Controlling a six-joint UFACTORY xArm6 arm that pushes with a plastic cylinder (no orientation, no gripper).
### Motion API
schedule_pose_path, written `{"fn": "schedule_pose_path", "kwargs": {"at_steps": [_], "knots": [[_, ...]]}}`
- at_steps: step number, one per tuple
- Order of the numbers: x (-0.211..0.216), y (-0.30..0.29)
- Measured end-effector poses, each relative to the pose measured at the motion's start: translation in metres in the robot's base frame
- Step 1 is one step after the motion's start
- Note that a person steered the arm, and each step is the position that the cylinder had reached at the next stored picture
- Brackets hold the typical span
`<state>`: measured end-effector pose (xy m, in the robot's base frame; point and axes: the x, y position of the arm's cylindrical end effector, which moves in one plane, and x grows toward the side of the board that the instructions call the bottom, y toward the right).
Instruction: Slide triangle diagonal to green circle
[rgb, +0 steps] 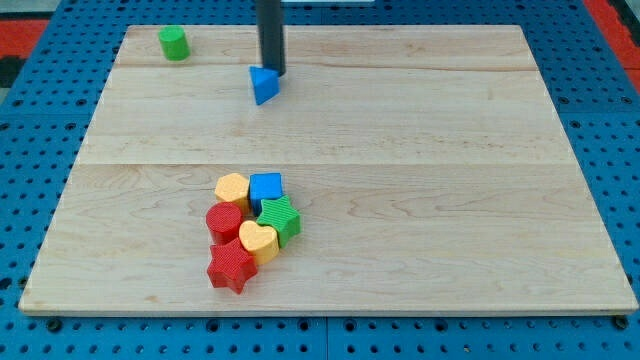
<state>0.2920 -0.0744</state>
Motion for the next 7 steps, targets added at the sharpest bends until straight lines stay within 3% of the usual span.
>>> {"fn": "schedule_pose_path", "kwargs": {"at_steps": [1, 2, 3, 4, 5, 7], "knots": [[0.006, 0.059], [0.035, 0.073], [0.057, 0.039], [0.028, -0.016], [0.042, -0.016], [0.115, 0.13]]}}
